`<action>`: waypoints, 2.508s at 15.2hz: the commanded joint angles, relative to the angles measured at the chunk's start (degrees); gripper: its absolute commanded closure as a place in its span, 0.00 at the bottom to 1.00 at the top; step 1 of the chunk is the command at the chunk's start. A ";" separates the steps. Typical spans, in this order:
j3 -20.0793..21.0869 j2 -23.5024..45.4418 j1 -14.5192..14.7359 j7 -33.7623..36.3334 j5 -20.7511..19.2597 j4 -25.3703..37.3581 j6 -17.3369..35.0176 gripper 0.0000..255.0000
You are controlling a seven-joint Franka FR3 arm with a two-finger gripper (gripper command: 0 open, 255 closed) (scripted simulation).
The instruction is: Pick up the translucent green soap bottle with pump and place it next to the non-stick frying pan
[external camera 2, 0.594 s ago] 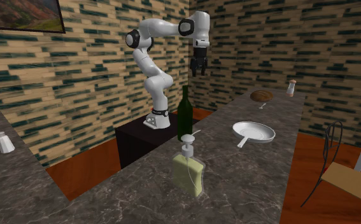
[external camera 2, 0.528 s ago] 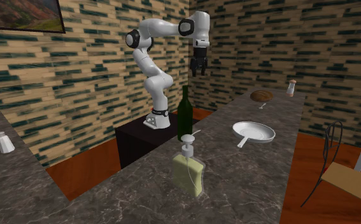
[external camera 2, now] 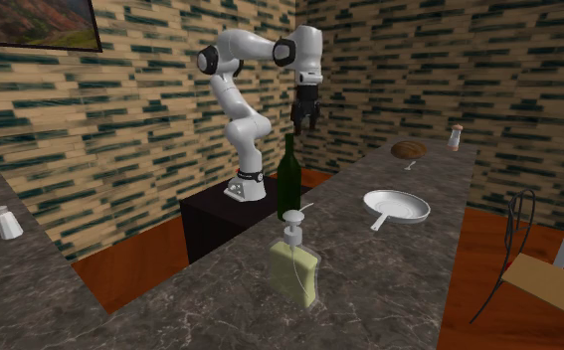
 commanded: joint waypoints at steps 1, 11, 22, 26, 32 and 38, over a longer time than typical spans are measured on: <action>-2.30 2.05 -0.88 -2.49 -1.54 -0.50 3.25 0.00; -13.40 15.50 -3.68 -14.66 -5.34 2.74 17.04 0.00; -24.51 36.87 -4.04 -32.23 3.06 14.85 28.90 0.00; -26.30 46.05 -5.75 -40.29 10.34 21.55 30.95 0.00; -25.04 59.85 -12.03 -50.69 20.95 34.26 30.92 0.00; -23.51 64.57 -14.40 -53.05 23.97 36.97 32.60 0.00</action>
